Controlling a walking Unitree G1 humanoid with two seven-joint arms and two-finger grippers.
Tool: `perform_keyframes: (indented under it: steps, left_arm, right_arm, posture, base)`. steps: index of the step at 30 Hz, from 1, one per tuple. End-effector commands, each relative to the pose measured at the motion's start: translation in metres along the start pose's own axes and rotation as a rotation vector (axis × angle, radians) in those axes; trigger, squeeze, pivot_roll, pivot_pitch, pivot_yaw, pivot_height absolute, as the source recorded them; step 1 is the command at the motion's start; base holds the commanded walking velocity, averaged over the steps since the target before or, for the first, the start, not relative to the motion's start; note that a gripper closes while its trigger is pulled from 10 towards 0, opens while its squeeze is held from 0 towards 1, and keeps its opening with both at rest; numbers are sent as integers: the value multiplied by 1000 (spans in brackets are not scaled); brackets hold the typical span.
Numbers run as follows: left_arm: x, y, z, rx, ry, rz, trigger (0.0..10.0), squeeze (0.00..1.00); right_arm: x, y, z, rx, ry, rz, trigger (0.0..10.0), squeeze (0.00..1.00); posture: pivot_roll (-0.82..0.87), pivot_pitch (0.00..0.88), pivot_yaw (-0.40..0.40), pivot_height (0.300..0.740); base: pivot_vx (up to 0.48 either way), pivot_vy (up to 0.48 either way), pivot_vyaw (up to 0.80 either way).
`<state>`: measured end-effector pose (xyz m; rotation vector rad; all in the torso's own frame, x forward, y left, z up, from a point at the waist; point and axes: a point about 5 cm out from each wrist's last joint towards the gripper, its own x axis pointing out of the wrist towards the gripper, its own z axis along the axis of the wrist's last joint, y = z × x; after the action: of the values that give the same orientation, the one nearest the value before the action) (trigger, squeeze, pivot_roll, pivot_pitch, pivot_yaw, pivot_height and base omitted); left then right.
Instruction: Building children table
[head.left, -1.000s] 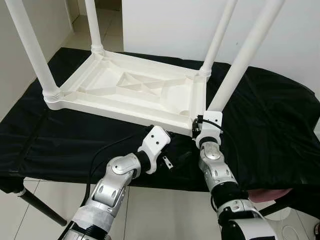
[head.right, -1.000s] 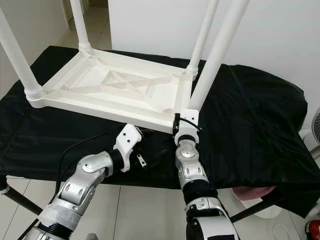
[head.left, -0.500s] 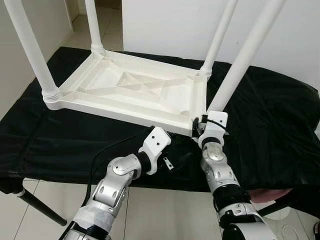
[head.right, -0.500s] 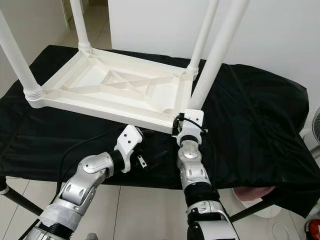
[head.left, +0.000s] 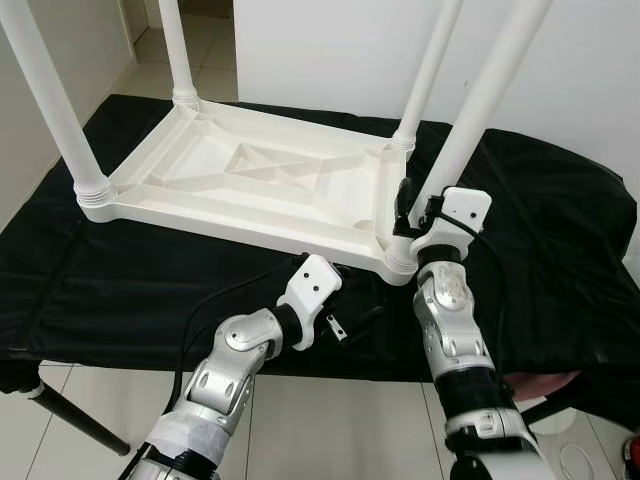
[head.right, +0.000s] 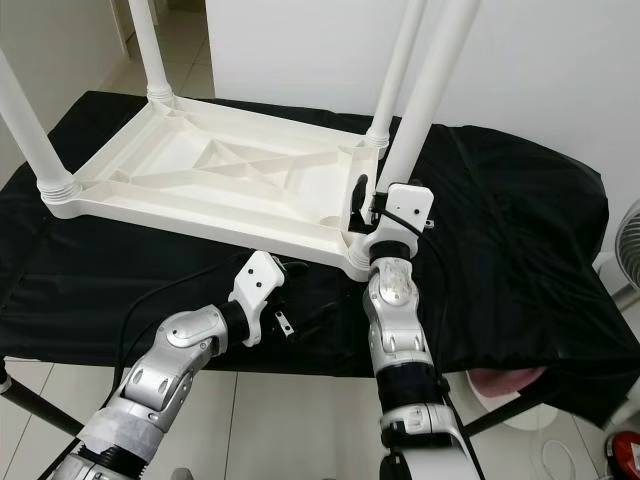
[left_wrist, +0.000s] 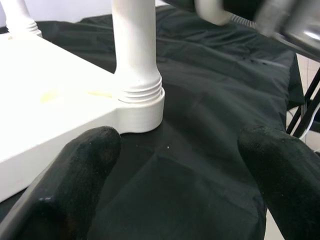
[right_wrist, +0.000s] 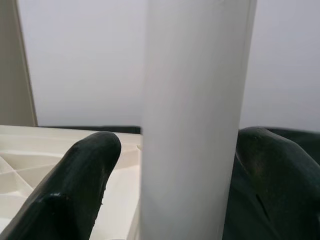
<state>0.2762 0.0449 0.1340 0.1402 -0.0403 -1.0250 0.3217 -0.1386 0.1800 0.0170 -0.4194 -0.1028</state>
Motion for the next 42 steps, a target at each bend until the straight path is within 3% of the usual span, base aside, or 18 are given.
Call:
perform_keyframes:
  steps: [1,2,4,15,16,18,19,22,23,33,34,38,42]
  left_arm:
    - [-1,1,-1,10,8,56,10000,0]
    - [-1,1,-1,10,8,56,10000,0]
    - [-3,0,-2,5,13,56,10000,0]
    - [-4,-2,-2,0,15,48,10000,0]
    - [-4,-1,-2,0,16,50,10000,0]
    - [-5,-1,-2,-1,16,52,10000,0]
    - [-5,-1,-2,0,17,54,10000,0]
    - [-5,-1,-2,0,18,55,10000,0]
    - [-6,-1,-2,-1,17,57,10000,0]
    - [-6,0,-1,-1,17,62,10000,0]
    - [-5,1,-1,-1,17,62,10000,0]
    - [-5,2,-1,-1,17,64,10000,0]
    - [-3,3,0,0,13,72,10000,0]
  right_arm:
    - [-6,0,5,-14,-26,18,10000,0]
    - [-6,0,5,-14,-26,18,10000,0]
    - [-24,-3,10,-19,-21,39,10000,0]
    - [-49,-5,14,-32,-3,124,10000,0]
    - [-55,-3,11,-30,16,152,7725,0]
    - [-60,-2,9,-30,30,171,7725,0]
    - [-64,0,7,-26,44,192,3569,0]
    - [-67,0,7,-22,58,205,2863,0]
    - [-67,1,5,-9,76,223,0,0]
    - [-54,4,-13,32,172,376,0,0]
    - [-49,2,-17,21,189,409,10000,0]
    - [-45,0,-20,21,210,436,10000,0]
    - [-28,-12,-33,21,292,503,10000,0]
  posture:
    - [-12,0,-88,740]
    - [-12,0,-88,740]
    - [-22,0,-82,740]
    - [-26,0,-76,740]
    - [-23,0,-79,740]
    - [-23,0,-80,740]
    - [-19,0,-80,740]
    - [-19,0,-80,740]
    - [-17,0,-80,740]
    - [-23,0,-69,740]
    - [-26,0,-66,740]
    - [-26,0,-66,740]
    - [-28,0,-67,740]
  base:
    - [0,0,0]
    - [0,0,0]
    - [0,0,0]
    - [0,0,0]
    - [0,0,0]
    - [0,0,0]
    - [0,0,0]
    - [0,0,0]
    - [0,0,0]
    - [0,0,0]
    - [0,0,0]
    - [0,0,0]
    - [0,0,0]
